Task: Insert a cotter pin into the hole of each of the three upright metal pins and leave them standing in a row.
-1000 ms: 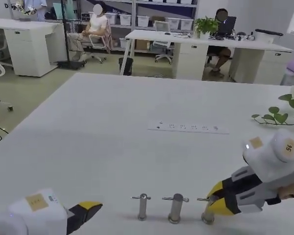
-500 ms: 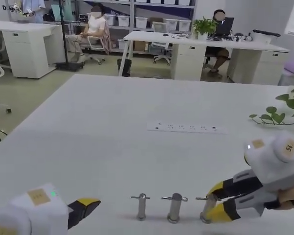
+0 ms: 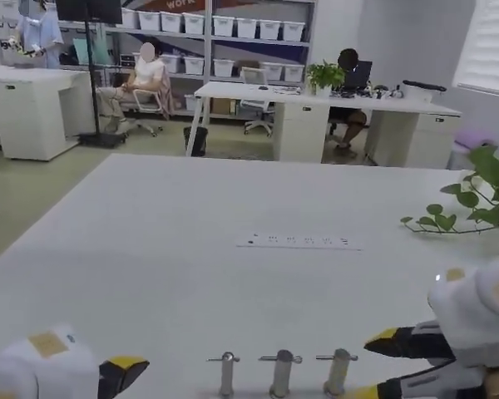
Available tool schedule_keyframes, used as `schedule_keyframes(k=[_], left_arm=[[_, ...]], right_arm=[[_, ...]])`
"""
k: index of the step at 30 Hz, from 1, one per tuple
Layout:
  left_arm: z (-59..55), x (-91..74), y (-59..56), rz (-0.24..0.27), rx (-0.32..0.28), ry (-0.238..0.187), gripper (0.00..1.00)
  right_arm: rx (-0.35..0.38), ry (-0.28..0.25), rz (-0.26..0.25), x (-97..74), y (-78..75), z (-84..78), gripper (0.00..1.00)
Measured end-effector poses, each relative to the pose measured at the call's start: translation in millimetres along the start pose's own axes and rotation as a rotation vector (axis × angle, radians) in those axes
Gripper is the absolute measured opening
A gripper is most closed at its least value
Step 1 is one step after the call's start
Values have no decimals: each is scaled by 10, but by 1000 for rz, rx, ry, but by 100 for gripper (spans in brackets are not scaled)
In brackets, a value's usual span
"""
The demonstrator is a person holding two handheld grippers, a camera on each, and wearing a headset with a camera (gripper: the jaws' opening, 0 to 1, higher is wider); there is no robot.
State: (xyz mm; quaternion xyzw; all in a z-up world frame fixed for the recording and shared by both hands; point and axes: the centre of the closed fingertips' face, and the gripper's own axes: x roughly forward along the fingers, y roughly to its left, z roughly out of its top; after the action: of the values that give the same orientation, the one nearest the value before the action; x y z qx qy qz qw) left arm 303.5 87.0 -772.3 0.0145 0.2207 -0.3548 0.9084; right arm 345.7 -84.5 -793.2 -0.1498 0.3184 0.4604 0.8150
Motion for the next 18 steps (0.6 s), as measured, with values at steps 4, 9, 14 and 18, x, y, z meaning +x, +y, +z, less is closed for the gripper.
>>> schedule_keyframes(k=[4,9,14,18], left_arm=[[-9,-34,11,20,20,19,87],[25,-89,46,51,-1,11,91],[80,-148,66,87,-14,-3,96],[118,-185,35,90,-35,-16,99]], right_arm=[[47,-37,-9,-80,120,28,71],[100,-79,-63,-152,169,36,75],[115,-103,-126,-220,190,25,85],[158,-131,-141,-261,230,36,94]])
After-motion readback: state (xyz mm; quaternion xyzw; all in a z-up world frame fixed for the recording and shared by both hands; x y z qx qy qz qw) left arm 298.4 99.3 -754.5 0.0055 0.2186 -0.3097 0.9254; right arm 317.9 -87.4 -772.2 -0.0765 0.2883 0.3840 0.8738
